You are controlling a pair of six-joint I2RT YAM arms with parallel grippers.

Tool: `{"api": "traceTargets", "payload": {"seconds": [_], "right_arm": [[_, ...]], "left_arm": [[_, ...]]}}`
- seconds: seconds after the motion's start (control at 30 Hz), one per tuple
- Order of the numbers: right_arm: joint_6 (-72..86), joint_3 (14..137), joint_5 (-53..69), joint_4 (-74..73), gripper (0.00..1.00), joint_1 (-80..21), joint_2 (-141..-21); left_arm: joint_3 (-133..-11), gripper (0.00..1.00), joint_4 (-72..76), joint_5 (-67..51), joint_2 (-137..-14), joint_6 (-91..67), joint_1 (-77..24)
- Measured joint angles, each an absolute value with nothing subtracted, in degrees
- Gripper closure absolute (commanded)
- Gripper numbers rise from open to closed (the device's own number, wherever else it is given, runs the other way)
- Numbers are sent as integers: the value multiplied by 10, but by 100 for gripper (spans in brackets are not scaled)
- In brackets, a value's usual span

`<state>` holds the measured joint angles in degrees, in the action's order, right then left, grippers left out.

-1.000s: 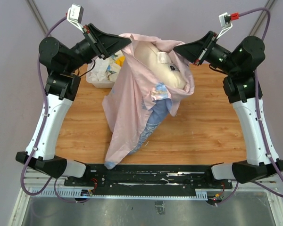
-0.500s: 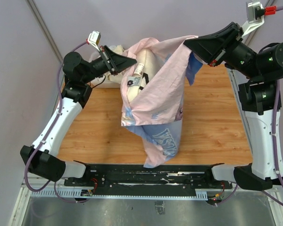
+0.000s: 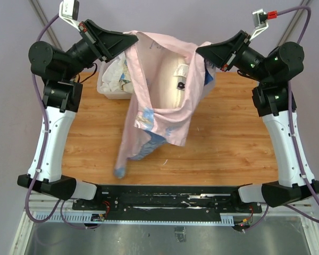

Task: Put the pillow into the pillowcase

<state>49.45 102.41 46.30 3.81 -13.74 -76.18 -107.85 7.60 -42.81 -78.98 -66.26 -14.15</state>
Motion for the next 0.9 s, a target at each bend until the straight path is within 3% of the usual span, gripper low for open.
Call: {"api": "traceTargets", "payload": {"seconds": [0.33, 0.7, 0.9], "right_arm": [[514, 996, 464, 55, 99, -139, -814], [439, 771, 435, 21, 99, -137, -782], [401, 680, 404, -5, 99, -123, -763]], "left_arm": [[-1093, 99, 64, -422, -814, -649, -96], [-767, 97, 183, -447, -793, -682, -110], [-673, 98, 226, -440, -815, -681, -172]]}}
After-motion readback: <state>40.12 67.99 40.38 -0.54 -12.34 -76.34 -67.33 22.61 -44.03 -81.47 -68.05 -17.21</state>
